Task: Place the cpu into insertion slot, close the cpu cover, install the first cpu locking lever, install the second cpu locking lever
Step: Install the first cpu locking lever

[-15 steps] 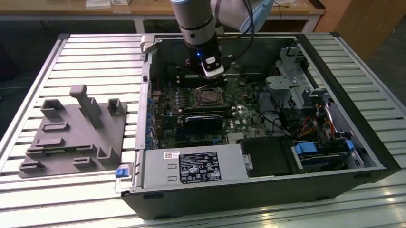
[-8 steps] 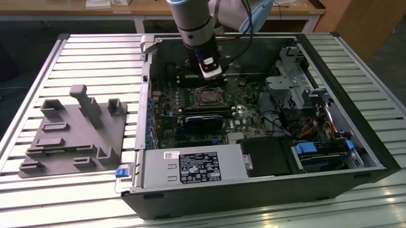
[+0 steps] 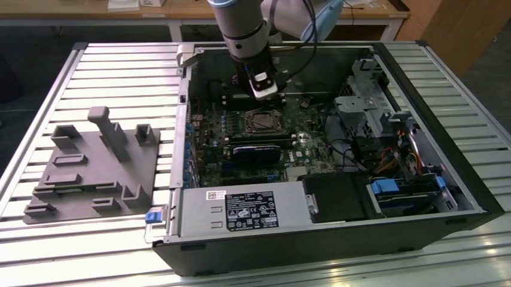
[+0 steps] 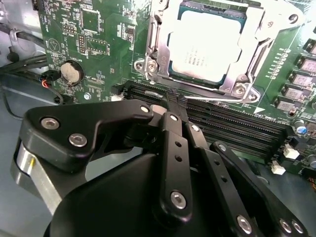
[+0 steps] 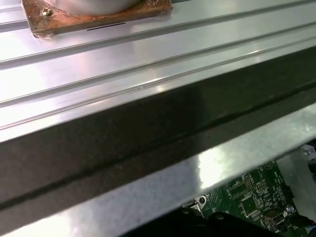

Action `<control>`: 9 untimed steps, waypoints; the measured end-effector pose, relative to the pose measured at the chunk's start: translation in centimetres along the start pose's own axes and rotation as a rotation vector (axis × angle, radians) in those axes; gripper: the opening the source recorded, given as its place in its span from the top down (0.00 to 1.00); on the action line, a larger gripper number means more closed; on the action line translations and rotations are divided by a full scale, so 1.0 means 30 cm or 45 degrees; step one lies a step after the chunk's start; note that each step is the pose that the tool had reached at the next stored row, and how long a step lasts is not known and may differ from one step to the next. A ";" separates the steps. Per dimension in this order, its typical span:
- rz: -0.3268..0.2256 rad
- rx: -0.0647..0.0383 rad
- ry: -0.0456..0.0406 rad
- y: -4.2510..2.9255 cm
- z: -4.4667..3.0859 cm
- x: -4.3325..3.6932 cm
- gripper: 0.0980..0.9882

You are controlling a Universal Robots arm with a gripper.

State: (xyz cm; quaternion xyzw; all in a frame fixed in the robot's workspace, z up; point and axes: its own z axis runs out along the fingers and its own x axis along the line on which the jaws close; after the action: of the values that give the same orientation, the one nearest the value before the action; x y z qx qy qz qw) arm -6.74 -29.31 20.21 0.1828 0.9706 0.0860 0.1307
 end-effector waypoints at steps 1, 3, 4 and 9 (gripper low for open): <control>0.000 -0.001 -0.003 0.000 0.001 0.000 0.99; 0.000 -0.003 -0.008 0.000 0.003 0.001 0.99; -0.001 -0.003 -0.009 -0.001 0.004 0.001 0.99; -0.001 -0.005 -0.012 -0.001 0.008 0.002 0.99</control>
State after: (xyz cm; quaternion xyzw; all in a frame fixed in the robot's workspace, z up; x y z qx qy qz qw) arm -6.73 -29.30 19.97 0.1827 0.9699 0.0870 0.1356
